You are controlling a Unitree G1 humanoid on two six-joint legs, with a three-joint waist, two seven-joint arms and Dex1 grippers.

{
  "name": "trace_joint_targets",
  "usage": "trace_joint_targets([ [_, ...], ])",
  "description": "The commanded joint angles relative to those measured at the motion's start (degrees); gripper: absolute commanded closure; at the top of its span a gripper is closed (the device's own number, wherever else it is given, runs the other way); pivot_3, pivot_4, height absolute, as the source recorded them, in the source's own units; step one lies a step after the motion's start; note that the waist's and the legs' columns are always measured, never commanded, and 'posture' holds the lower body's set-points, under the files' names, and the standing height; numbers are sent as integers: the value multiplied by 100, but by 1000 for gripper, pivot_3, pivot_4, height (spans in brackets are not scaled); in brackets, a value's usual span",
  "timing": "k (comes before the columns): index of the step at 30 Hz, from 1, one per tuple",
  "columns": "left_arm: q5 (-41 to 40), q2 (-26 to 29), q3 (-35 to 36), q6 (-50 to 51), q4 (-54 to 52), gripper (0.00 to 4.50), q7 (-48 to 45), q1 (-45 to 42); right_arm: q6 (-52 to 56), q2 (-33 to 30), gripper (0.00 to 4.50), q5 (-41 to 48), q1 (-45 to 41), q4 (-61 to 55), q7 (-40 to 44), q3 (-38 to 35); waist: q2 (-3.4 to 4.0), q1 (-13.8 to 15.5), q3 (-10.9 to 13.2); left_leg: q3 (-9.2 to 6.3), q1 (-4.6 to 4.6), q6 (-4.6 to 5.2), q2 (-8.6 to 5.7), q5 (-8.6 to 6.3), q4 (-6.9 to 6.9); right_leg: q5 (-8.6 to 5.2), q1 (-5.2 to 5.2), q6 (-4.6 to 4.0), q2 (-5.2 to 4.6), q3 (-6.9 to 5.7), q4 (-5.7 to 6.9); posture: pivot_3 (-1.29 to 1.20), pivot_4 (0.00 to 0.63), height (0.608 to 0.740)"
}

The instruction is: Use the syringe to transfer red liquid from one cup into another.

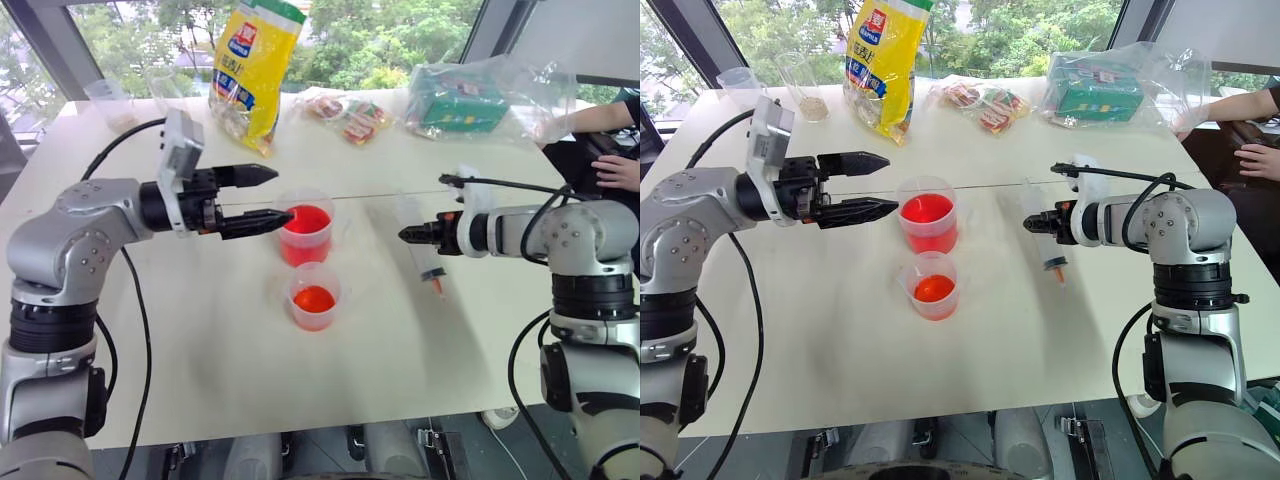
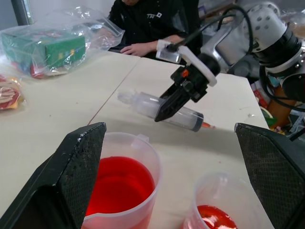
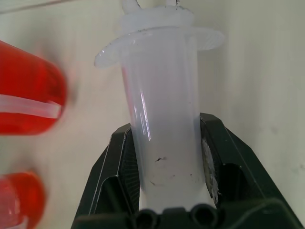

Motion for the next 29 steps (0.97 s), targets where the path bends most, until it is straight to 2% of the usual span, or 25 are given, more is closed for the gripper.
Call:
trace_joint_targets([
  [1,-39,17,51,-59,-289,45,62,114,20,31,3120,-299,62,159,120,96,0,3,0,0,0,0,0,0,0,0,0,0,0,0,-1,0,150,740],
  [2,-36,27,44,-60,-328,45,66,146,-12,38,3120,-364,95,187,166,125,0,4,0,-1,0,0,0,0,0,0,1,0,0,-1,-1,0,150,740],
  [6,-34,58,21,-59,-437,0,101,253,9,62,1180,-496,120,199,361,103,-2,6,-1,0,0,0,0,0,0,0,1,0,0,0,-2,0,150,740],
  [8,-18,70,9,-69,-479,0,105,301,62,48,38,-504,106,123,455,65,-2,6,-1,-2,1,0,0,0,1,0,5,1,2,-1,-7,0,150,740],
  [12,-25,109,33,-46,-522,0,107,352,62,-273,38,-510,114,-355,767,232,-1,20,-1,-1,0,0,0,0,1,0,7,0,1,-1,-13,0,150,740],
  [16,-9,244,70,-64,-518,0,42,416,-233,-943,38,-327,191,-1167,1504,354,-1,19,0,-3,-4,5,0,-3,-1,0,7,0,2,-2,-26,0,150,740],
  [20,-36,433,150,-66,-565,0,-14,534,-649,-1660,38,260,402,-2057,2640,-158,0,21,0,-3,-8,12,1,-7,-4,0,7,2,3,-4,-40,0,150,740],
  [23,-74,616,300,-36,-676,0,-16,715,-1045,-2414,38,615,908,-2597,3579,-766,0,41,0,-3,-9,17,1,-11,-5,0,9,3,3,-5,-46,0,150,740],
  [26,-146,732,462,4,-776,0,35,862,-1159,-2856,38,1027,1385,-2924,4185,-1417,-2,34,1,-2,-10,22,2,-15,-3,-2,14,1,0,-6,-56,0,150,740],
  [29,-217,786,564,55,-829,0,73,939,-1191,-3032,38,1274,1678,-3090,4360,-1785,-2,34,1,0,-4,22,2,-15,0,-8,22,-9,-2,-5,-60,0,150,740],
])
